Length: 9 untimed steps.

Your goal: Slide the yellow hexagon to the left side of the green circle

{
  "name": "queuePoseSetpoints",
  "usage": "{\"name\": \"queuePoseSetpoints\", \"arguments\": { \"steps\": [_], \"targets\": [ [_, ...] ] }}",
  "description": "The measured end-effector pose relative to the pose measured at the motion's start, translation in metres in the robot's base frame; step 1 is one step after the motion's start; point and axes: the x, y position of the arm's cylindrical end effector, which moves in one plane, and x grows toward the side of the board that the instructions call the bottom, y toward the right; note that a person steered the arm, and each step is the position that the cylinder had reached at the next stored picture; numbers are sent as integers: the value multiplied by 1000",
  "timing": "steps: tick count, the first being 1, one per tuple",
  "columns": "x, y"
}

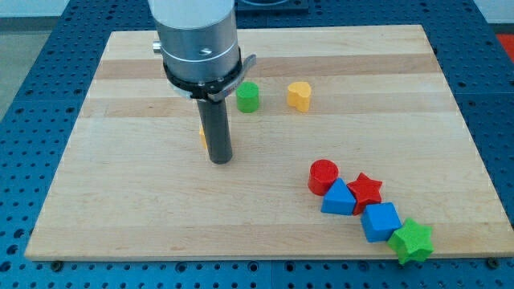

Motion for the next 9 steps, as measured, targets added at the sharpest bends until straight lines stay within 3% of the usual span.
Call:
{"name": "queuePoseSetpoints", "arguments": {
  "steps": [2,4,9],
  "targets": [
    [-16,-1],
    [-73,-1],
    [-50,-33]
  ]
}}
